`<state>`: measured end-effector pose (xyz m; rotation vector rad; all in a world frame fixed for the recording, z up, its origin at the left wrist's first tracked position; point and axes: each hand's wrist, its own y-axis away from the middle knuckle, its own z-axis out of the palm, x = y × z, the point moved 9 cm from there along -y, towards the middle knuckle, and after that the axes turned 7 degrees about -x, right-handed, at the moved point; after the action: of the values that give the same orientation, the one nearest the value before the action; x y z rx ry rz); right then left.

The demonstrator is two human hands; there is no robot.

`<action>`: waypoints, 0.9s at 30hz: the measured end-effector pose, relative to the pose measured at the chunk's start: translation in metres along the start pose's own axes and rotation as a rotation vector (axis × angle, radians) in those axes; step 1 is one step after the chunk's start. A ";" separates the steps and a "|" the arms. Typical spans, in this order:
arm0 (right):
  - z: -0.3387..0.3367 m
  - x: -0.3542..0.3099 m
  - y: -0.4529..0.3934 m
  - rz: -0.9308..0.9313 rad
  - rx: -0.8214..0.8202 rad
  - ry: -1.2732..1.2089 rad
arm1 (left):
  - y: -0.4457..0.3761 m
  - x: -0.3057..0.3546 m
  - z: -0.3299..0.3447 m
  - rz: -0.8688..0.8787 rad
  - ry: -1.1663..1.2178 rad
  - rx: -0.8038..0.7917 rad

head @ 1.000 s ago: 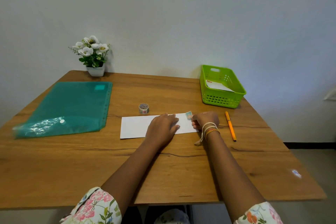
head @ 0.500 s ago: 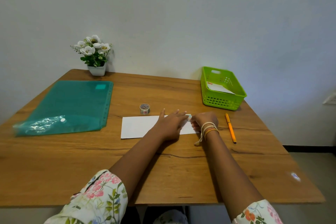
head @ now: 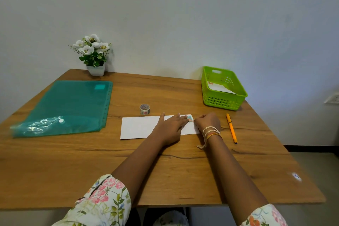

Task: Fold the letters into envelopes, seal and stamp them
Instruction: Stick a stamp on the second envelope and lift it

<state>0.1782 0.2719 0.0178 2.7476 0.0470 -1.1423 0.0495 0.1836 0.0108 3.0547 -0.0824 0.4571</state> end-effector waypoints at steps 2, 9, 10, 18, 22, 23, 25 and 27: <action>-0.004 0.000 0.004 -0.030 0.026 0.025 | 0.000 0.000 0.000 -0.004 -0.005 -0.004; 0.018 -0.032 0.037 -0.601 0.091 0.259 | 0.002 0.002 -0.001 0.012 0.015 0.033; 0.028 -0.033 0.035 -0.639 0.034 0.307 | 0.002 0.002 -0.002 0.018 0.023 0.039; 0.042 -0.028 0.031 -0.610 -0.052 0.485 | 0.003 0.000 -0.003 0.013 0.023 0.082; 0.046 -0.024 0.032 -0.557 -0.089 0.520 | 0.004 0.002 -0.004 0.013 0.022 0.086; 0.046 -0.023 0.033 -0.548 -0.095 0.521 | 0.004 0.002 -0.004 0.010 0.021 0.086; 0.043 -0.023 0.035 -0.557 -0.079 0.491 | 0.004 0.000 -0.004 -0.002 0.014 0.084; 0.040 -0.024 0.042 -0.611 -0.056 0.460 | 0.005 -0.002 -0.003 -0.016 0.000 0.084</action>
<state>0.1371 0.2250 0.0124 2.9585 1.0091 -0.5474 0.0466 0.1790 0.0130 3.1353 -0.0395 0.4715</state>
